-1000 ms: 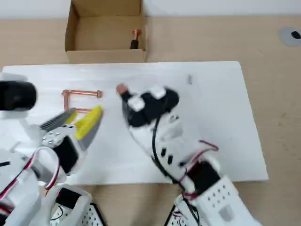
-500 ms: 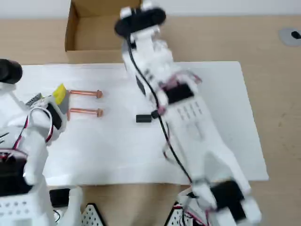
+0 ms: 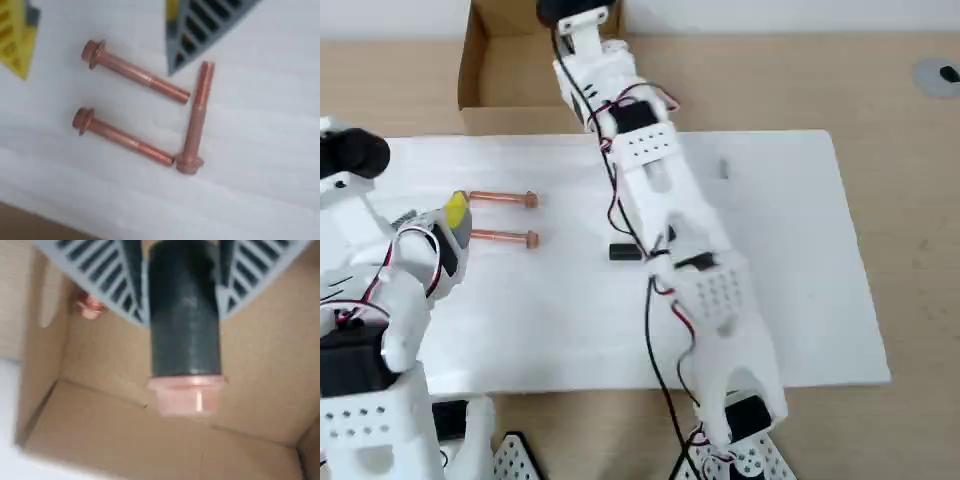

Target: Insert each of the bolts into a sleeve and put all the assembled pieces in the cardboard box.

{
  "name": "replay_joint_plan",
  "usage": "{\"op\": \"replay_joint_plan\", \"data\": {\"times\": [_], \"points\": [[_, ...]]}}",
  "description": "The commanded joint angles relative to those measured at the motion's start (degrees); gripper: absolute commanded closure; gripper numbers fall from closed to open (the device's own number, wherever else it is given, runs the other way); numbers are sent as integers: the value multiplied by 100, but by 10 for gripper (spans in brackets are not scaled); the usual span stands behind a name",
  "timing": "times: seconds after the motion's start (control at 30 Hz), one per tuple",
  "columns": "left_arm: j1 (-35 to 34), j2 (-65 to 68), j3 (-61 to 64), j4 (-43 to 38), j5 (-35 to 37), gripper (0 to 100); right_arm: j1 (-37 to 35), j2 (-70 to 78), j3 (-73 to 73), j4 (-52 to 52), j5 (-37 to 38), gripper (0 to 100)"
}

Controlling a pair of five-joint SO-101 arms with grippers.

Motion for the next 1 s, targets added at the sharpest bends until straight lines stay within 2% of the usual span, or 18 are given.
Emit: {"op": "replay_joint_plan", "data": {"times": [0.0, 0.13, 0.3, 0.53, 0.8, 0.97], "points": [[-79, -22, 79, -114, -35, 807, 145, 1262, -1947, -202, 53, 989], [-79, -22, 264, -114, -35, 807, 145, 2510, -3248, -176, 123, 988], [-79, -22, 369, -114, -35, 807, 154, 3231, -3925, -176, 686, 973], [-79, -22, 369, -114, -35, 807, 189, 3275, -3996, 308, 668, 771], [-79, 13, 369, -114, -26, 804, 215, 3178, -4154, 958, 668, 764], [-79, 48, 378, -202, 9, 804, 242, 2527, -4154, 1582, 668, 765]]}}
